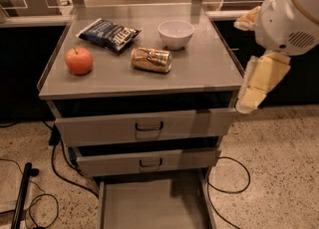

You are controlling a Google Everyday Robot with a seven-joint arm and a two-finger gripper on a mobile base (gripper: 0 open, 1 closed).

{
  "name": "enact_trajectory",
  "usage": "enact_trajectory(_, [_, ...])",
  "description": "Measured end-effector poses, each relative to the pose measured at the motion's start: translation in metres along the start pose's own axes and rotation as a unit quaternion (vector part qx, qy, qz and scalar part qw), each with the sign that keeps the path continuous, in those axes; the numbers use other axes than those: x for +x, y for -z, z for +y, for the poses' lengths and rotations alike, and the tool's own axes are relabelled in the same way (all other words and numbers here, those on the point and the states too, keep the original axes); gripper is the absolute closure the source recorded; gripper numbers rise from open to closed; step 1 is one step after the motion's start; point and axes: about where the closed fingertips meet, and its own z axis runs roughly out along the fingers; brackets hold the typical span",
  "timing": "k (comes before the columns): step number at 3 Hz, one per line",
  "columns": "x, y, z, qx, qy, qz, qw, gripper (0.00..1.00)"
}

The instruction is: Place orange can into bottom drawer

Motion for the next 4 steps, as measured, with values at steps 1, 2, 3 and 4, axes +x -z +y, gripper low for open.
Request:
enact_trajectory(1, [-0.015, -0.016, -0.011, 0.006, -0.013, -0.042, 0.999, 0.0])
enact_trajectory(2, [-0.029, -0.036, -0.026, 0.015, -0.033, -0.084, 0.9958, 0.0])
enact_trajectory(3, [-0.046, -0.055, -0.047, 0.031, -0.051, -0.106, 0.9926, 0.0])
enact_trajectory(4, [-0.05, -0.06, -0.049, 0.028, -0.048, -0.111, 0.9922, 0.0])
